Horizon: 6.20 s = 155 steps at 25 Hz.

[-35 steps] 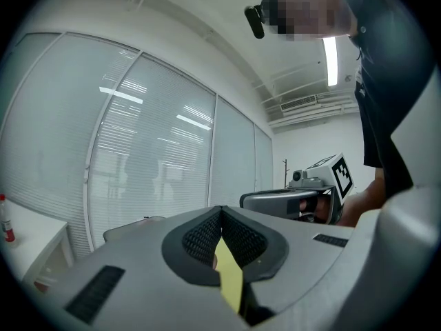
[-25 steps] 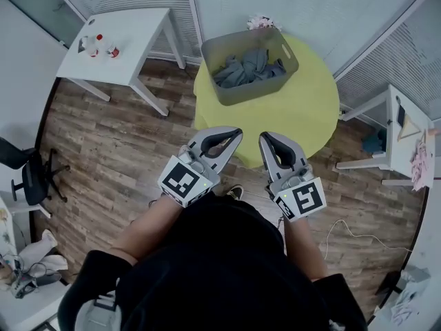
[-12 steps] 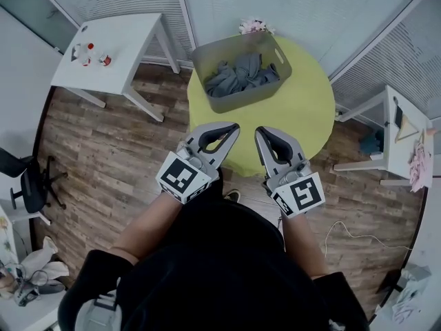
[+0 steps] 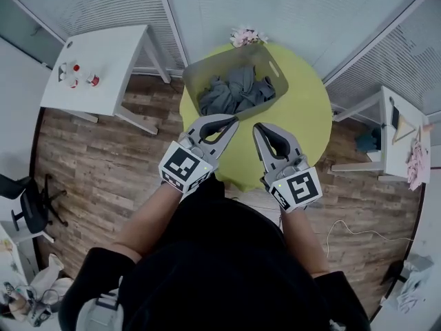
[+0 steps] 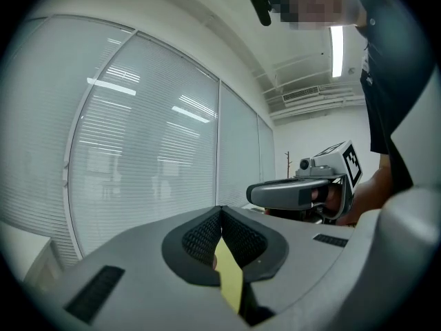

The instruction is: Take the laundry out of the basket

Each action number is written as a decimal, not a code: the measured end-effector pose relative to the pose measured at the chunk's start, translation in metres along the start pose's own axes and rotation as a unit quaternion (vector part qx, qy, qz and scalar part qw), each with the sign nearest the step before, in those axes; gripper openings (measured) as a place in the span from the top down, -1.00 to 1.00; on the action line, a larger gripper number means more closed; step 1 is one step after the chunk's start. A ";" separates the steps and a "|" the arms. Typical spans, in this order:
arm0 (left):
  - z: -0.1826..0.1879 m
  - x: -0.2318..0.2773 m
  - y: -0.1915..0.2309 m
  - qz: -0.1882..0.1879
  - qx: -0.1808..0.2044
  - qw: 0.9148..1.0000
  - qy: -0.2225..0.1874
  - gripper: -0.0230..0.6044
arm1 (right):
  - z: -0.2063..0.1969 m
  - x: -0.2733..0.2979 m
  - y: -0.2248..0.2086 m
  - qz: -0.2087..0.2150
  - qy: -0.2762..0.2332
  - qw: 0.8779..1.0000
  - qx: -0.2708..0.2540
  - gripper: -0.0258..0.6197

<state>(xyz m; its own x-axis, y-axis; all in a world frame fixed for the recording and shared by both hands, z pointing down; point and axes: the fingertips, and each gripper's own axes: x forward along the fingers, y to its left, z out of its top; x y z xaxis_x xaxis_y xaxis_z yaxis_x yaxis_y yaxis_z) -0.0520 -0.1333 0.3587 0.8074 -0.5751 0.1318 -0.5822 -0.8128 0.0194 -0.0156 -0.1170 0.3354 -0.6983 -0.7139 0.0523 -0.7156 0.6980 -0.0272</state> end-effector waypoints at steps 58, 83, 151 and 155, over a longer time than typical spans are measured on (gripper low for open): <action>-0.357 0.187 0.186 -0.058 -0.075 0.851 0.517 -0.30 | -0.096 0.146 -0.191 -0.162 0.075 0.982 0.059 0.84; -0.429 0.212 0.177 -0.089 -0.060 0.827 0.552 -0.48 | -0.128 0.128 -0.202 -0.177 0.127 0.973 0.071 0.84; -0.085 0.130 0.060 -0.044 0.113 0.883 0.453 -0.15 | -0.006 0.026 -0.145 -0.084 -0.024 0.996 -0.028 0.84; -0.081 0.111 0.027 -0.077 0.100 0.891 0.437 -0.15 | -0.003 0.006 -0.120 -0.106 -0.025 0.993 -0.034 0.84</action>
<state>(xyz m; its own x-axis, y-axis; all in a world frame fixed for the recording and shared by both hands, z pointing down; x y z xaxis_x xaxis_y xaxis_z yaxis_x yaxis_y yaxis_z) 0.0143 -0.2122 0.4537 0.4433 -0.2348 0.8651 -0.3718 -0.9263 -0.0609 0.0664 -0.2044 0.3418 -0.5326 -0.8464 0.0008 -0.8455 0.5320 0.0467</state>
